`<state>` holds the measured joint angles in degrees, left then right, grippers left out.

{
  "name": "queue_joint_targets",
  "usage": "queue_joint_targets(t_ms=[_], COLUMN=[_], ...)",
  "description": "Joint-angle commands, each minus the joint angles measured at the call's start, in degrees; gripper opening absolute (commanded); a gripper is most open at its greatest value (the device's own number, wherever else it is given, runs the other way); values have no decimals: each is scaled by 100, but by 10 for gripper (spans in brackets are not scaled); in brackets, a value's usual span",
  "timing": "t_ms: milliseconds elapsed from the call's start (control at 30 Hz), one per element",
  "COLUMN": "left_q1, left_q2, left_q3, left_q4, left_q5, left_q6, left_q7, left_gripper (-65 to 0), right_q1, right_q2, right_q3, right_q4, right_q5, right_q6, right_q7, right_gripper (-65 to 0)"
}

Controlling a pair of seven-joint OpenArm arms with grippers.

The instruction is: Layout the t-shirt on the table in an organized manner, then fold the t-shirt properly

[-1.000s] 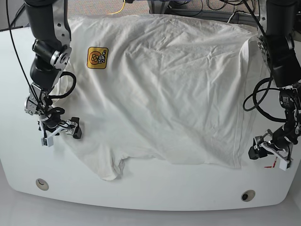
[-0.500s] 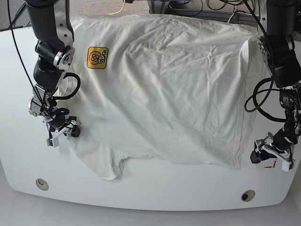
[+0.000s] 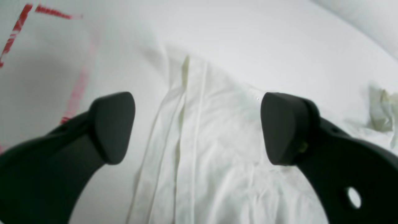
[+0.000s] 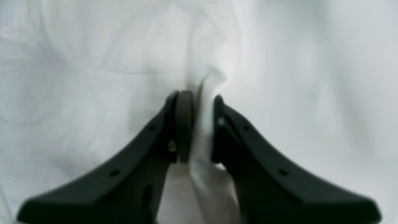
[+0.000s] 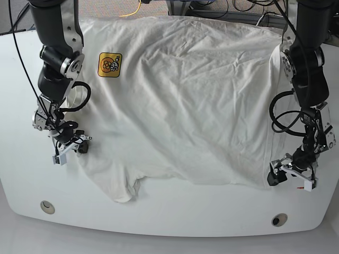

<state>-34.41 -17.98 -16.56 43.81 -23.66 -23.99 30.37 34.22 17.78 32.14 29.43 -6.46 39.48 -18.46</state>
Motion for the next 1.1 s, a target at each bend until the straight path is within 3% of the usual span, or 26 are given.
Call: queue_joint_targets(t_ms=[0, 167, 467, 900, 1067], left_q1=[-194, -194, -106, -115, -123], left_q2=[-97, 26, 123, 290, 483], left_q3=[-19, -19, -28, -19, -19], left_q4=[-52, -315, -1071, -1608, -1572], left_q5=[261, 788, 1518, 1518, 1526], left_q6=[12, 100, 82, 65, -296], left_q7=[-184, -281, -1046, -1160, -1125], left_gripper=[-19, -21, -21, -24, -54], right_q1=[187, 187, 178, 20, -33], right_q2=[81, 81, 81, 81, 72], right_q3=[-1, -1, -1, -1, -1], right_q4=[77, 77, 77, 86, 86], right_q5=[61, 61, 61, 105, 105], right_q6=[52, 52, 52, 52, 52], right_q7=[118, 110, 110, 110, 110], right_gripper=[-561, -561, -561, -561, -561])
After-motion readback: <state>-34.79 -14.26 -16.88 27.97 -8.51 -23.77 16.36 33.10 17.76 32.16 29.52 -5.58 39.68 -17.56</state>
